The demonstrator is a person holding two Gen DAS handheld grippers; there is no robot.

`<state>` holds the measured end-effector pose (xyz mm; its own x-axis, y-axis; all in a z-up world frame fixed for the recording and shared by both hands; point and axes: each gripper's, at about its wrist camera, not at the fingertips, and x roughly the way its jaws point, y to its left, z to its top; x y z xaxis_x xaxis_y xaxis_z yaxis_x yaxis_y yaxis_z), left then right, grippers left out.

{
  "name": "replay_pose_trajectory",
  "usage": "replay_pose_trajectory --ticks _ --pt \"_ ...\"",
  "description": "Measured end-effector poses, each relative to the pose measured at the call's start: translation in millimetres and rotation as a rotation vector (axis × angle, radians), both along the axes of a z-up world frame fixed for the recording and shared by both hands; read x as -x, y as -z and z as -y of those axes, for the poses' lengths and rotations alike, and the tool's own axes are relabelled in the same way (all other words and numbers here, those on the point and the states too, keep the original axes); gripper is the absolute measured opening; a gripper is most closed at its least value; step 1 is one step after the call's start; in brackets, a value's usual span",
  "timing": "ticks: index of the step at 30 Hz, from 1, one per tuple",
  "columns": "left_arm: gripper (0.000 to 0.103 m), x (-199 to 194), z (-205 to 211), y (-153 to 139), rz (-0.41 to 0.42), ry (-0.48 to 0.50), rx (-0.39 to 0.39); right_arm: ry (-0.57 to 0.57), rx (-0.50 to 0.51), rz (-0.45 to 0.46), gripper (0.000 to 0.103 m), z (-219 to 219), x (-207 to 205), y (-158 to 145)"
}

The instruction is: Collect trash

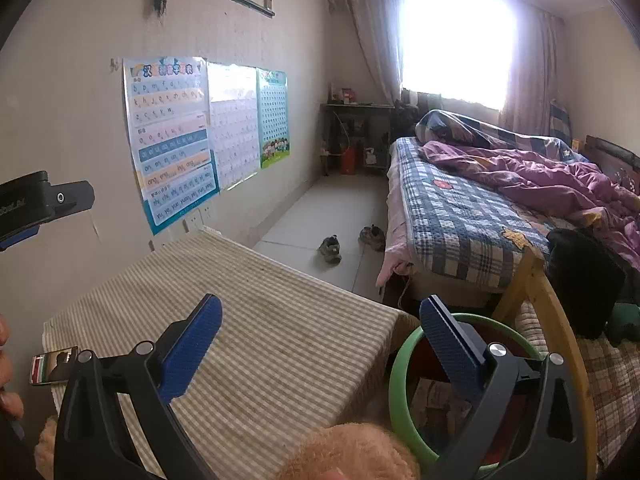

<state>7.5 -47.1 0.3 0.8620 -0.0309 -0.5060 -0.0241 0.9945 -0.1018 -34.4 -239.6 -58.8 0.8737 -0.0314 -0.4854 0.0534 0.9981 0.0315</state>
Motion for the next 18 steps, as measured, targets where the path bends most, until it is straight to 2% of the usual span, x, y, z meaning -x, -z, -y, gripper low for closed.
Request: replay_pose_trajectory --ticks 7,18 --pt "0.098 1.5 4.5 -0.6 0.011 0.021 -0.001 -0.001 0.002 -0.016 0.096 -0.2 0.6 4.1" --pt "0.098 -3.8 1.3 4.6 -0.019 0.018 0.012 0.0 0.0 -0.039 0.096 -0.7 0.6 10.7"
